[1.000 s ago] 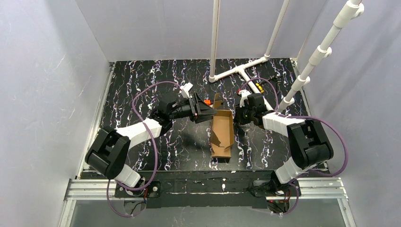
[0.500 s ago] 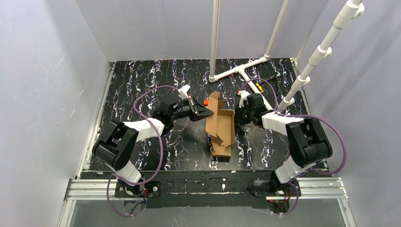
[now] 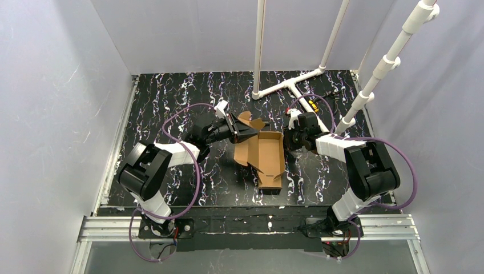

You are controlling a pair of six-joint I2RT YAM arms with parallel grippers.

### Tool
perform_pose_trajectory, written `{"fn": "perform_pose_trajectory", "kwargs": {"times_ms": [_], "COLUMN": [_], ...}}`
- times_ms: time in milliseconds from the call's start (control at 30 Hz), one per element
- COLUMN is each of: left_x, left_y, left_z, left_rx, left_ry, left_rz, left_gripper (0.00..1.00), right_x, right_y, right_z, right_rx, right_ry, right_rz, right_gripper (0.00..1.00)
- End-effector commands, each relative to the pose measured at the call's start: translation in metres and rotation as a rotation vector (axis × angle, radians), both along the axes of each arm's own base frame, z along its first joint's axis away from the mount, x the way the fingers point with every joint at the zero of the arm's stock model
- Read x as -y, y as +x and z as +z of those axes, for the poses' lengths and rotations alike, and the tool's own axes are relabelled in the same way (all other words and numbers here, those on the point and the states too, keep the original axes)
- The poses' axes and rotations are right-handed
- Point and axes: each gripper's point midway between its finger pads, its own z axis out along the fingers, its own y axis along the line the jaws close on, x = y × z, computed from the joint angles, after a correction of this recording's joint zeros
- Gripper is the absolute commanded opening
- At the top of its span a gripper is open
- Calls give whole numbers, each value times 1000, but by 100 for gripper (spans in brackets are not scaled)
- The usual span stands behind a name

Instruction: Fold the paper box

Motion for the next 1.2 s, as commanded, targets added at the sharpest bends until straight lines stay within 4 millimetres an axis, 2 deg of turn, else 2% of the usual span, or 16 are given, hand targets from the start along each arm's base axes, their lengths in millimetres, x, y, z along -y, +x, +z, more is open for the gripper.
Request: {"fn": "perform_pose_trajectory", "kwargs": {"times_ms": [0, 100, 167, 233, 300, 367, 400, 467, 533, 633, 700, 733, 833, 933, 1167], "left_x": [-14, -49, -80, -119, -171, -199, -204, -203, -191, -169, -163, -160, -148, -129, -77], "left_y": [6, 12, 11, 2, -8, -27, -36, -53, -64, -62, -57, -54, -41, -30, -3], "left_z": [39, 39, 32, 10, -18, -40, -52, -77, -99, -114, -118, -119, -114, -116, -140], "left_rx": [86, 82, 81, 100, 51, -12, -49, -133, -187, -203, -202, -202, -176, -172, -200], "left_ry": [-80, -14, 95, 331, 632, 755, 769, 754, 675, 503, 479, 474, 462, 473, 495], "left_rz": [18, 76, 128, 187, 339, 391, 394, 370, 328, 305, 282, 268, 238, 190, 113], "left_gripper": [19, 23, 30, 43, 64, 70, 71, 70, 64, 44, 27, 23, 16, 15, 9], "right_x": [-6, -6, -5, -5, -4, -4, -4, -3, -3, -3, -3, -3, -2, 1, -10], "right_y": [12, 12, 12, 12, 12, 12, 12, 12, 12, 12, 13, 14, 21, 30, 39], "right_z": [11, 10, 8, 8, 8, 7, 7, 6, 5, 6, 7, 6, 7, 7, 4], "right_rx": [30, 31, 29, 30, 30, 31, 31, 29, 28, 31, 38, 42, 58, 73, 62], "right_ry": [21, 18, 12, 9, 7, 3, 2, 0, -2, -5, -9, -15, -49, -82, -104], "right_rz": [8, 9, 7, 9, 8, 8, 9, 11, 13, 17, 20, 20, 7, -11, 22], "right_gripper": [22, 22, 22, 22, 22, 22, 22, 22, 22, 21, 20, 20, 17, 15, 11]}}
